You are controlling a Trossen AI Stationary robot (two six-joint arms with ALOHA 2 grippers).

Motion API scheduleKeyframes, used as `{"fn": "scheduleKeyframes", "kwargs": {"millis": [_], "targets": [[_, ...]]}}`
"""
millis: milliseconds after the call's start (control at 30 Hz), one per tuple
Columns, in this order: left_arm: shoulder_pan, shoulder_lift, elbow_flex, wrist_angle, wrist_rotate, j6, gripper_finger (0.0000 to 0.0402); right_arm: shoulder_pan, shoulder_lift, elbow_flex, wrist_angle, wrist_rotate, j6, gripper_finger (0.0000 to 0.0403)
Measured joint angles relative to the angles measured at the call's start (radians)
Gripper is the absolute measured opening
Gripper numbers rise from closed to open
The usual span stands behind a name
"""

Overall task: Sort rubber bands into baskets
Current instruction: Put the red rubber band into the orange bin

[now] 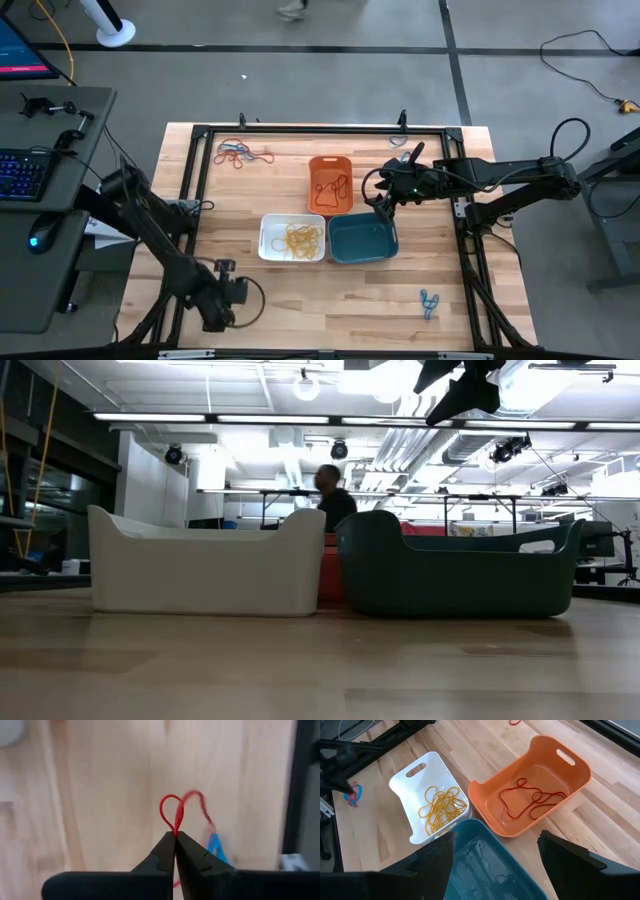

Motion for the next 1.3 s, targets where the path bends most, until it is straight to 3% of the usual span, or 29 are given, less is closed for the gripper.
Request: {"fn": "scheduleKeyframes", "kwargs": {"millis": [233, 333, 500, 667, 867, 1033, 1300], "targets": [[0.039, -0.184, 0.01, -0.057, -0.02, -0.09, 0.0, 0.0, 0.0, 0.0, 0.0, 0.0, 0.0, 0.0275], [0.11, -0.265, 0.062, -0.078, -0.1, -0.114, 0.0, 0.0, 0.0, 0.0, 0.0, 0.001, 0.0, 0.0275], [0.286, -0.38, 0.153, -0.07, -0.354, 0.04, 0.0, -0.006, 0.0, 0.0, 0.01, 0.024, 0.001, 0.0275], [0.519, -0.394, 0.177, -0.002, -0.444, 0.262, 0.0, -0.02, 0.0, 0.0, 0.036, 0.028, 0.004, 0.0275], [0.791, -0.251, 0.153, 0.399, -0.361, 0.511, 0.0, -0.027, 0.0, 0.0, 0.135, 0.106, 0.0, 0.0275], [0.926, -0.053, 0.153, 0.698, -0.238, 0.552, 0.0, -0.022, 0.0, 0.0, 0.275, 0.188, -0.049, 0.0275], [1.022, 0.167, 0.152, 0.843, -0.241, 0.486, 0.0, -0.022, 0.0, 0.0, 0.339, 0.238, -0.061, 0.0275]]}}
